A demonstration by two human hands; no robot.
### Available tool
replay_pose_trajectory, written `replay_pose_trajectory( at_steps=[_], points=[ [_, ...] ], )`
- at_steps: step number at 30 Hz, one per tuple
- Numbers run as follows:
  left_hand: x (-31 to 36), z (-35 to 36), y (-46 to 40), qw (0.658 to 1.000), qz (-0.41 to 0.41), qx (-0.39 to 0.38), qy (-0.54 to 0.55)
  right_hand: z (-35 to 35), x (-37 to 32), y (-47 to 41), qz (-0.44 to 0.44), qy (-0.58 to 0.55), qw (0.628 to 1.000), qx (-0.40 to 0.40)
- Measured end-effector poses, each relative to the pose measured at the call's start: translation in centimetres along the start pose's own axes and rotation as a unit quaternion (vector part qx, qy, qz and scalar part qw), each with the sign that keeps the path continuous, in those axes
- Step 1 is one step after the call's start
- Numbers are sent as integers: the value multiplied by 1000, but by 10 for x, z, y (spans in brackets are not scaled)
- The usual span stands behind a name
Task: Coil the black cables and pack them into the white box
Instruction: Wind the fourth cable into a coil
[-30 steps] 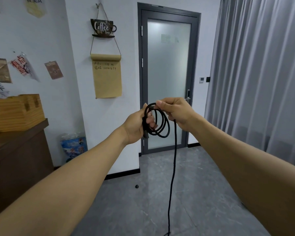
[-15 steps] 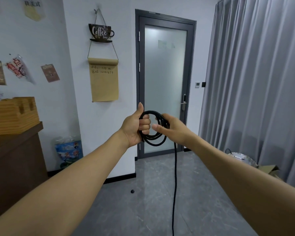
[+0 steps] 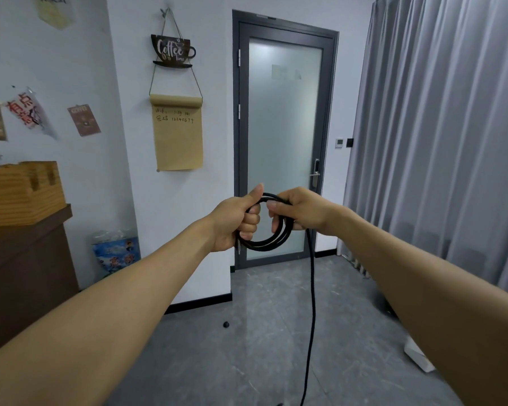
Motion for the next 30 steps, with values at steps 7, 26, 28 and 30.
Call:
replay_pose_trajectory(
  at_steps=[7, 26, 28, 30],
  points=[
    [-1, -18, -6, 997, 5, 74, -29, 13, 18, 4, 46, -154, 986, 31],
    [-14, -38, -8, 978, -8, 76, 194, 6, 42, 2, 73, -220, 967, 101],
    [-7, -57, -12, 965, 10, 133, 226, -5, 52, 3, 68, -179, 972, 137],
    [0, -79, -15, 948, 27, 194, 251, -12, 64, 6, 72, -147, 974, 159]
  ],
)
Point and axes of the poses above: each hand's wrist, its own y-axis away from the middle knuckle, its own z-axis out of the palm, x = y × z, the point moved 10 cm from there along -y, towards the middle knuckle, and after that the axes turned 10 degrees about x, right-handed, at the moved point
